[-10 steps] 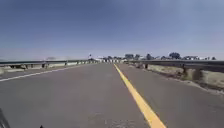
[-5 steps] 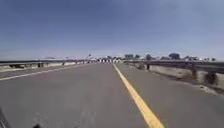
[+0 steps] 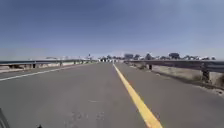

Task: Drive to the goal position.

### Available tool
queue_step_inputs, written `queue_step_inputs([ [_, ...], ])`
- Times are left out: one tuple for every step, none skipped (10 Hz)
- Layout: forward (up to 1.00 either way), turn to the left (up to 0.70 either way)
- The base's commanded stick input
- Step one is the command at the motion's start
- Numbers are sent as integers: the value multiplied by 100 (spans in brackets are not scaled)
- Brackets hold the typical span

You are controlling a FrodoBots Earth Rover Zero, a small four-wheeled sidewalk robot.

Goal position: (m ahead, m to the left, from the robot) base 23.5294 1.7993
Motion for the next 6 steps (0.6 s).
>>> queue_step_inputs([
  [100, 0],
  [100, 0],
  [100, 0],
  [100, 0],
  [100, 0],
  [100, 0],
])
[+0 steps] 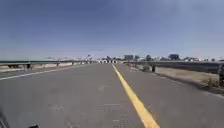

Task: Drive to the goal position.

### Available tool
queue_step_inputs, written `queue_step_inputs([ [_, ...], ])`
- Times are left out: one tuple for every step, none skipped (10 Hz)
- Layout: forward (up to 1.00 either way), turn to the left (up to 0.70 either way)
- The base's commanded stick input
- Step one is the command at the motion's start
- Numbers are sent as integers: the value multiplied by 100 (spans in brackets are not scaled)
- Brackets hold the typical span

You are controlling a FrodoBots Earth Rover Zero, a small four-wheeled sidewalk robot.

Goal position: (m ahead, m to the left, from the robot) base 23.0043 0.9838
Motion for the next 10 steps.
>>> queue_step_inputs([
  [100, 0],
  [100, 0],
  [100, 0],
  [100, 0],
  [100, 0],
  [100, 0],
  [100, 0],
  [100, 0],
  [100, 0],
  [100, 0],
])
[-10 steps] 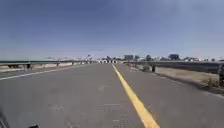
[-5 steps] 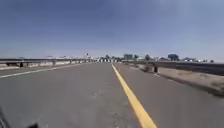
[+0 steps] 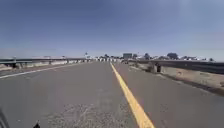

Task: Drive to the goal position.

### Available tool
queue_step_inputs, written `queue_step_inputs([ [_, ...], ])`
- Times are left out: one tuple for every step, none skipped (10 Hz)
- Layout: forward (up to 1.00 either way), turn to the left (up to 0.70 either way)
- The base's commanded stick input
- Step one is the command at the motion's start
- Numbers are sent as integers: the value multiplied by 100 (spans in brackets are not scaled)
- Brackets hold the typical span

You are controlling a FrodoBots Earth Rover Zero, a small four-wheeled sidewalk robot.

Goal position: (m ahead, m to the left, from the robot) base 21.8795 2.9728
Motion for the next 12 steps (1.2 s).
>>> queue_step_inputs([
  [100, 0],
  [100, 0],
  [100, 0],
  [100, 0],
  [100, 0],
  [100, 0],
  [100, 0],
  [100, 0],
  [100, 0],
  [100, 0],
  [100, 0],
  [100, 0],
])
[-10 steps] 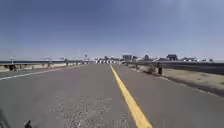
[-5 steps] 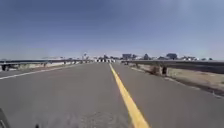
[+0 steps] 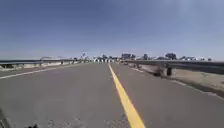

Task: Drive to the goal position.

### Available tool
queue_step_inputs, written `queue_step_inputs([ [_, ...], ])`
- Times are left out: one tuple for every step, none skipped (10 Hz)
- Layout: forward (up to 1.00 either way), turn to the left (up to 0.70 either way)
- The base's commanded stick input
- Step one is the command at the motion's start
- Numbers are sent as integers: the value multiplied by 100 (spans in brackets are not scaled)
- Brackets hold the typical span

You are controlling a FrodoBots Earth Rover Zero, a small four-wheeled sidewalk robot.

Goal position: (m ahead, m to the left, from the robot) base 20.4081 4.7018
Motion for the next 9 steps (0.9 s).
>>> queue_step_inputs([
  [100, 0],
  [100, 0],
  [100, 0],
  [100, 0],
  [100, 0],
  [100, 0],
  [100, 0],
  [100, 0],
  [100, 0],
])
